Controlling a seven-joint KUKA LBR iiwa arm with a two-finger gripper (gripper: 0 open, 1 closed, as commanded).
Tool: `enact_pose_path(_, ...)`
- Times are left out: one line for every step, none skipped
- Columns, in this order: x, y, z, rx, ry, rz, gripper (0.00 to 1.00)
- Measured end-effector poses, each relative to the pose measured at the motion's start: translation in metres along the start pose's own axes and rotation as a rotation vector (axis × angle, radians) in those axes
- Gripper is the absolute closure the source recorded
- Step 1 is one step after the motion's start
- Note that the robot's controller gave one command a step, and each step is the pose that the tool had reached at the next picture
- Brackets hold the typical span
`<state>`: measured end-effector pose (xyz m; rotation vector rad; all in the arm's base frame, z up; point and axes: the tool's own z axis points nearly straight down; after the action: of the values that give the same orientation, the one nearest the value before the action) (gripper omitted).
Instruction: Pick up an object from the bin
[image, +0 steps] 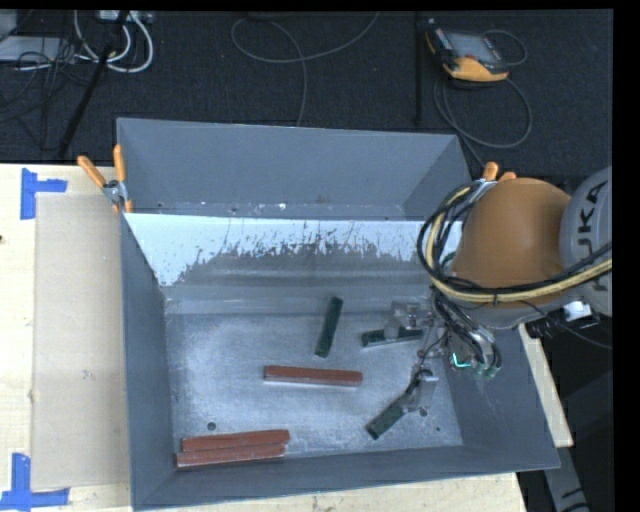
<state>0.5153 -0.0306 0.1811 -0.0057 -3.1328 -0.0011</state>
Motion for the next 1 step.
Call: enact_pose_path(0.0147, -0.0009, 0.1157, 0.0, 0.003, -0.118, 0.0)
